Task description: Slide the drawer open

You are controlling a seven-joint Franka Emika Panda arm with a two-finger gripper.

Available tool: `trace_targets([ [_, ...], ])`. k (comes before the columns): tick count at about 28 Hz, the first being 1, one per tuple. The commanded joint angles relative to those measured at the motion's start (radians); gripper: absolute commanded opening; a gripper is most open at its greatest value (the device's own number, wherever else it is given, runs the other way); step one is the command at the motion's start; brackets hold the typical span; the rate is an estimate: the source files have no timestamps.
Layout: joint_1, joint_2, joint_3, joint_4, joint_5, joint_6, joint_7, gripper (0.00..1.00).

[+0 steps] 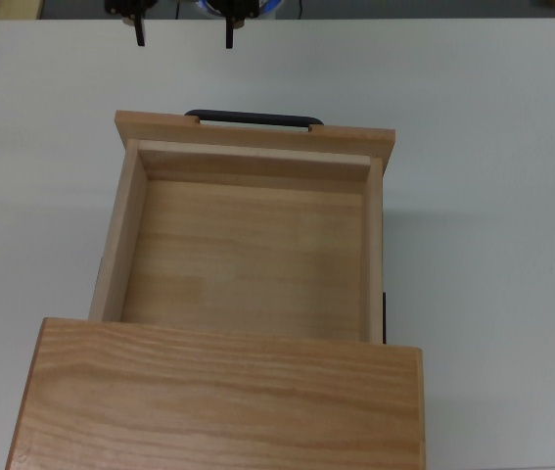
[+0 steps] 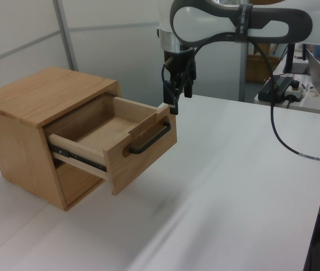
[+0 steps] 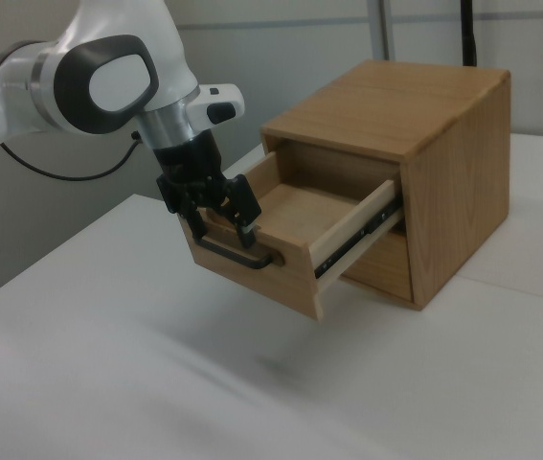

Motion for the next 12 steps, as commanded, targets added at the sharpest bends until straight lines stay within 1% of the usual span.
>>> trace_targets([
  [1, -0.002, -0.001, -0.004, 0.007, -0.003, -0.028, -0.018, 1.0],
  [3, -0.001, -0.001, -0.001, 0.006, -0.012, -0.028, -0.019, 1.0],
  [6, -0.001, -0.009, 0.002, 0.006, -0.014, -0.031, -0.026, 1.0],
  [9, -0.001, -0.003, 0.004, 0.006, 0.003, -0.025, -0.015, 1.0],
  [12, -0.001, -0.001, 0.004, 0.006, 0.0, -0.02, -0.024, 1.0],
])
